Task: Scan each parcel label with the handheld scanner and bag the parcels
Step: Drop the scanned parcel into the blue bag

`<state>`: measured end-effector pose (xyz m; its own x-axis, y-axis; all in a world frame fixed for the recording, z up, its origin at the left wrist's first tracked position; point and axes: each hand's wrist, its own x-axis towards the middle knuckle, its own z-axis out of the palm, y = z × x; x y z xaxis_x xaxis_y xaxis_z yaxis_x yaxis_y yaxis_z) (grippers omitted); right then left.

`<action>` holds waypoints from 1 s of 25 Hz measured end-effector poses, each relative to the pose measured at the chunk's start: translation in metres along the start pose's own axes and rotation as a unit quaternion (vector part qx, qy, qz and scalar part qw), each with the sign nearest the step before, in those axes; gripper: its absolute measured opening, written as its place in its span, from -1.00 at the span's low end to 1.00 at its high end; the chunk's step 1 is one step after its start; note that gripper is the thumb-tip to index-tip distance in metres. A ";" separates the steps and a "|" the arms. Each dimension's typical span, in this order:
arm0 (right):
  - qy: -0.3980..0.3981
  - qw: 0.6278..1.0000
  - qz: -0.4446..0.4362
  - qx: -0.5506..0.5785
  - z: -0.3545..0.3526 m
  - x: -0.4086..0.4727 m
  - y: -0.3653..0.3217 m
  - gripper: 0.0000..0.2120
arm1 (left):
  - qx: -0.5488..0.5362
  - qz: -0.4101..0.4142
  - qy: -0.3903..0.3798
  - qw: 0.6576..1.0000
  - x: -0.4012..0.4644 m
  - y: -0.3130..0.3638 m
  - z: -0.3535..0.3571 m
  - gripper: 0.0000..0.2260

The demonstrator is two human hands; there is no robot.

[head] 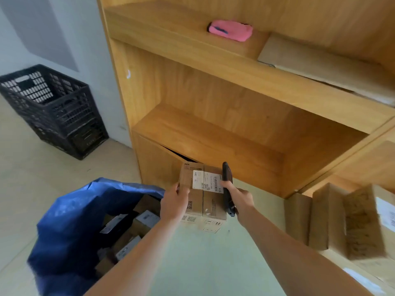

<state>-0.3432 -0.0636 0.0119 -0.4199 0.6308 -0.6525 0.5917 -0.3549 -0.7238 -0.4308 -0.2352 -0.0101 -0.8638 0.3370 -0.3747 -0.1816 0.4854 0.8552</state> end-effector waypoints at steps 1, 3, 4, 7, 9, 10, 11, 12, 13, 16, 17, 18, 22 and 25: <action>-0.025 1.000 -0.004 -0.017 0.027 -0.004 -0.003 -0.62 | 0.008 -0.017 0.023 1.000 0.002 -0.012 -0.023 -0.75; -0.071 0.996 -0.013 -0.059 0.083 -0.017 -0.007 -0.59 | 0.033 -0.041 0.079 0.995 0.006 -0.040 -0.069 -0.67; -0.092 0.993 -0.015 -0.075 0.109 -0.022 -0.006 -0.57 | 0.046 -0.058 0.107 0.992 0.008 -0.055 -0.091 -0.63; -0.139 0.984 -0.019 -0.113 0.176 -0.035 0.004 -0.60 | 0.044 -0.126 0.150 0.980 0.013 -0.101 -0.141 -0.56; -0.153 0.980 -0.011 -0.130 0.206 -0.036 0.017 -0.62 | 0.038 -0.165 0.155 0.973 0.011 -0.124 -0.162 -0.59; -0.159 0.978 -0.003 -0.136 0.218 -0.034 0.024 -0.63 | 0.032 -0.175 0.147 0.973 0.010 -0.136 -0.169 -0.62; -0.167 0.975 0.009 -0.143 0.230 -0.031 0.034 -0.64 | 0.026 -0.189 0.145 0.971 0.007 -0.149 -0.174 -0.65; -0.174 0.973 0.018 -0.148 0.237 -0.027 0.042 -0.66 | 0.014 -0.197 0.147 0.969 0.005 -0.159 -0.178 -0.67; -0.180 0.971 0.030 -0.154 0.247 -0.022 0.052 -0.66 | 0.004 -0.215 0.151 0.965 0.005 -0.173 -0.179 -0.68; -0.188 0.961 0.062 -0.192 0.273 0.000 0.090 -0.59 | -0.025 -0.280 0.154 0.947 0.011 -0.227 -0.172 -0.65; -0.187 0.959 0.071 -0.202 0.278 0.005 0.102 -0.55 | -0.032 -0.291 0.148 0.945 0.011 -0.240 -0.168 -0.66; -0.184 0.956 0.084 -0.212 0.281 0.011 0.114 -0.49 | -0.038 -0.300 0.140 0.943 0.012 -0.252 -0.164 -0.66; -0.176 0.951 0.125 -0.222 0.296 0.035 0.144 -0.54 | -0.062 -0.333 0.149 0.929 0.023 -0.281 -0.155 -0.59; -0.129 0.960 0.087 -0.235 0.304 0.046 0.152 -0.27 | -0.104 -0.333 0.191 0.918 0.032 -0.272 -0.155 -0.53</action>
<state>-0.4814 -0.2984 -0.1963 -0.4072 0.3771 -0.8319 0.8877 -0.0510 -0.4576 -0.4819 -0.4819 -0.1989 -0.6236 -0.3042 -0.7201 -0.7799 0.3041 0.5470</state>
